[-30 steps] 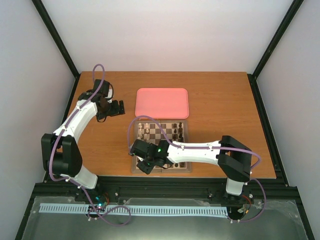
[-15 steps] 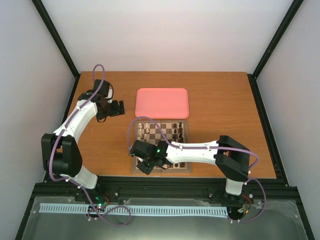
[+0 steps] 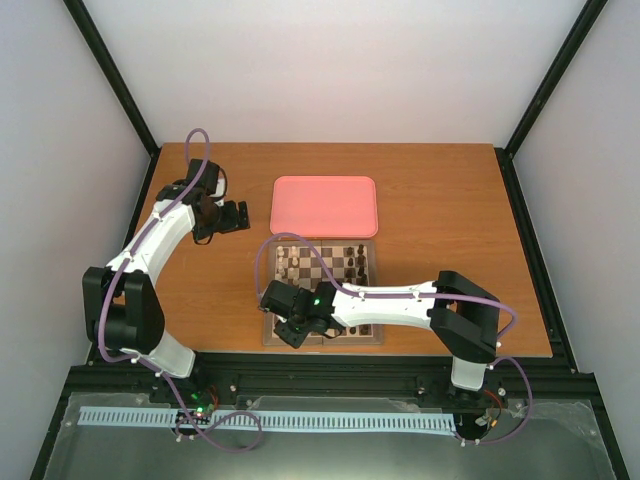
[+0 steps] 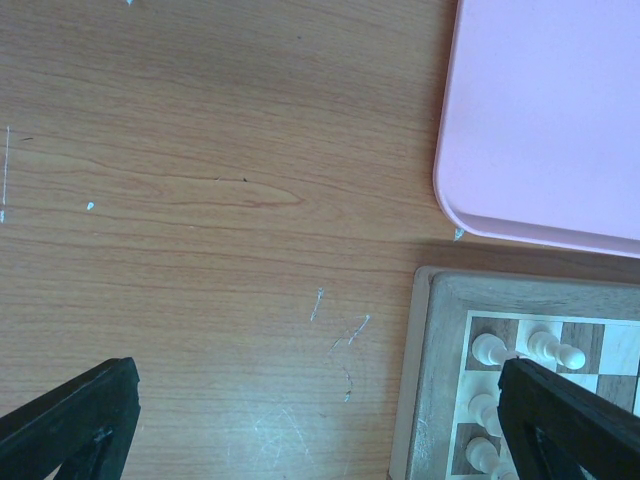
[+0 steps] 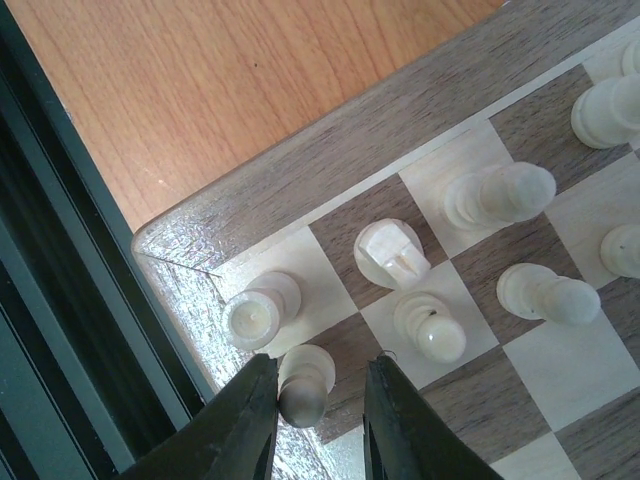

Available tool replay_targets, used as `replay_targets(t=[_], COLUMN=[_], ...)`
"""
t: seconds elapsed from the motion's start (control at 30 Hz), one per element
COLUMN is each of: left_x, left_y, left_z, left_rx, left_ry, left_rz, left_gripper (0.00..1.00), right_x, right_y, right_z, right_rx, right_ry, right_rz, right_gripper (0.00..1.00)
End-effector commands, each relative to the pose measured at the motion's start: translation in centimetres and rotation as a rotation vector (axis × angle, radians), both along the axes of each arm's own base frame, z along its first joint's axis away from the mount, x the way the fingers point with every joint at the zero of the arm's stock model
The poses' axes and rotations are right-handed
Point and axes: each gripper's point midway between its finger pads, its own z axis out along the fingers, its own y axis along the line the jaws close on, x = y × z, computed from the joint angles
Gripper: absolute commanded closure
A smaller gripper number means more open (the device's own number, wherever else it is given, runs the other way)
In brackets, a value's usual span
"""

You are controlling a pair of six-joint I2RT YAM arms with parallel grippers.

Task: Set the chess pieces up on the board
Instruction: Place the chess piece on the chessboard.

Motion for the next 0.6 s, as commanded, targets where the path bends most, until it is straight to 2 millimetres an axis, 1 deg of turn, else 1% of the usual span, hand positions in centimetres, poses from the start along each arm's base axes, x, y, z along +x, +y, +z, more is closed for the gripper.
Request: replay_targets(t=[0.0, 0.43, 0.57], left_x=[0.31, 0.3, 0.25], left_y=[-0.13, -0.11, -0.13], left_z=[1.09, 1.09, 1.08], left_rx=[-0.003, -0.003, -0.003], left_ry=[-0.041, -0.042, -0.04], left_rz=[-0.002, -0.001, -0.002], left_gripper=[0.0, 0.0, 0.0], right_x=[0.31, 0.22, 0.18], right_y=[-0.45, -0.83, -0.85], right_z=[-0.07, -0.27, 0.06], right_rx=[-0.013, -0.033, -0.027], right_ry=[-0.025, -0.021, -0.026], right_rz=[-0.025, -0.024, -0.012], right_gripper=[0.74, 0.73, 0.64])
